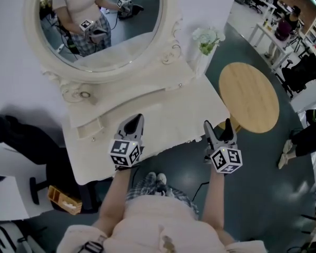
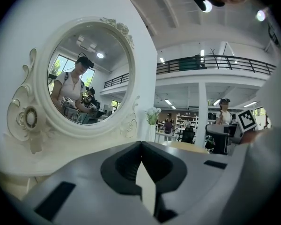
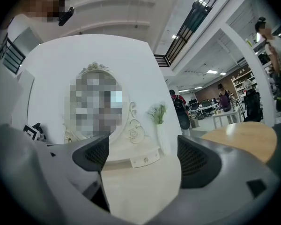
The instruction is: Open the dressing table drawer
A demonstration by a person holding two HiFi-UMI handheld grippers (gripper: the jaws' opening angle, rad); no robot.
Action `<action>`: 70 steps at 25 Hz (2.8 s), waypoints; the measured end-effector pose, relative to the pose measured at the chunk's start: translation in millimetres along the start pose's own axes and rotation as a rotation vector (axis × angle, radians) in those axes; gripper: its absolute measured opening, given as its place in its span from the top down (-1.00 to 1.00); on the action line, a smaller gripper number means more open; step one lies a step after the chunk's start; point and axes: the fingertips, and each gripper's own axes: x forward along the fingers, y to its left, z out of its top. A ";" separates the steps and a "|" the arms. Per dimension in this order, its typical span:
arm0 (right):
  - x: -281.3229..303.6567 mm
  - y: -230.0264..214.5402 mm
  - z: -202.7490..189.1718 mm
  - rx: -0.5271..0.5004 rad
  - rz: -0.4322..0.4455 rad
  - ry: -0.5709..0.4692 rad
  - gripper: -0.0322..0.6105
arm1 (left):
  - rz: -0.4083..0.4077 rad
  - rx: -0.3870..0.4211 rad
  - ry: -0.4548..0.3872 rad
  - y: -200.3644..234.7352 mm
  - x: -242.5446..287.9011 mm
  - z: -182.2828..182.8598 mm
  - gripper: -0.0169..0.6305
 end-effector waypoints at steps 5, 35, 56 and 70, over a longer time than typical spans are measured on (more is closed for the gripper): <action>57.6 7.5 -0.9 -0.033 0.067 0.048 -0.52 | 0.031 0.008 -0.001 18.9 37.3 7.9 0.87; 295.8 -15.9 -196.6 -0.220 0.190 0.585 0.22 | 0.133 -0.181 0.188 63.9 179.2 -96.5 0.87; 304.1 -21.4 -210.5 -0.191 0.140 0.584 0.58 | 0.121 -0.178 0.212 64.0 168.9 -103.3 0.87; 265.0 -28.7 -208.8 -0.191 0.127 0.594 0.58 | 0.108 -0.178 0.206 46.6 160.5 -100.4 0.87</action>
